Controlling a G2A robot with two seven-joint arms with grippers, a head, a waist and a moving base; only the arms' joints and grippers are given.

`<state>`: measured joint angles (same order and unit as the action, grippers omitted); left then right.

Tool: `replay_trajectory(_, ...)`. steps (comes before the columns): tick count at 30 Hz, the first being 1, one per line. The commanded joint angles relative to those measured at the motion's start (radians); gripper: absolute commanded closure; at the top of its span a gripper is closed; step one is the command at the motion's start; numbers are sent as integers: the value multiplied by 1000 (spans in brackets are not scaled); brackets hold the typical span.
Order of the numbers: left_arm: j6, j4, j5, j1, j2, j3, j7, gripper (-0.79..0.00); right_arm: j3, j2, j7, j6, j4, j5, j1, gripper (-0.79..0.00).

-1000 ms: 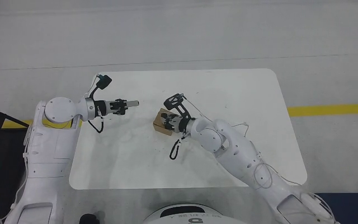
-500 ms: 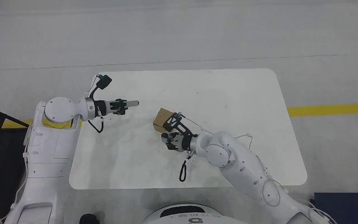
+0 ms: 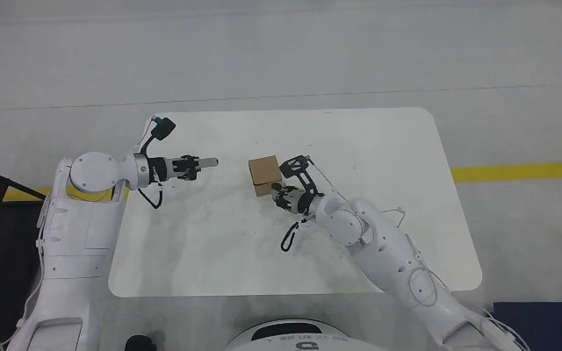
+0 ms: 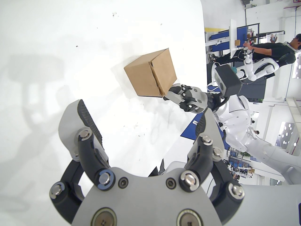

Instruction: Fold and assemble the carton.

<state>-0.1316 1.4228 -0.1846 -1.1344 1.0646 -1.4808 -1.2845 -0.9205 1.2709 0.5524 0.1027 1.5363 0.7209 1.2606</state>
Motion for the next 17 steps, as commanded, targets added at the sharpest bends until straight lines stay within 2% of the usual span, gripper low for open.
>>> replay_trajectory(1, 0, 0, 0, 0, 0, 0, 0, -785, 15, -3, 45, 19, 16, 25, 12, 0)
replay_trajectory(4, 0, 0, 0, 0, 0, 0, 0, -785, 68, 4, 132, 16, 1, 65, -15, 0)
replay_trajectory(12, 0, 0, 0, 0, 0, 0, 0, -785, 119, 45, 86, -77, -128, 30, -131, 0)
replay_trajectory(17, 0, 0, 0, 0, 0, 0, 0, -785, 86, 40, 63, -60, -104, 2, -113, 0)
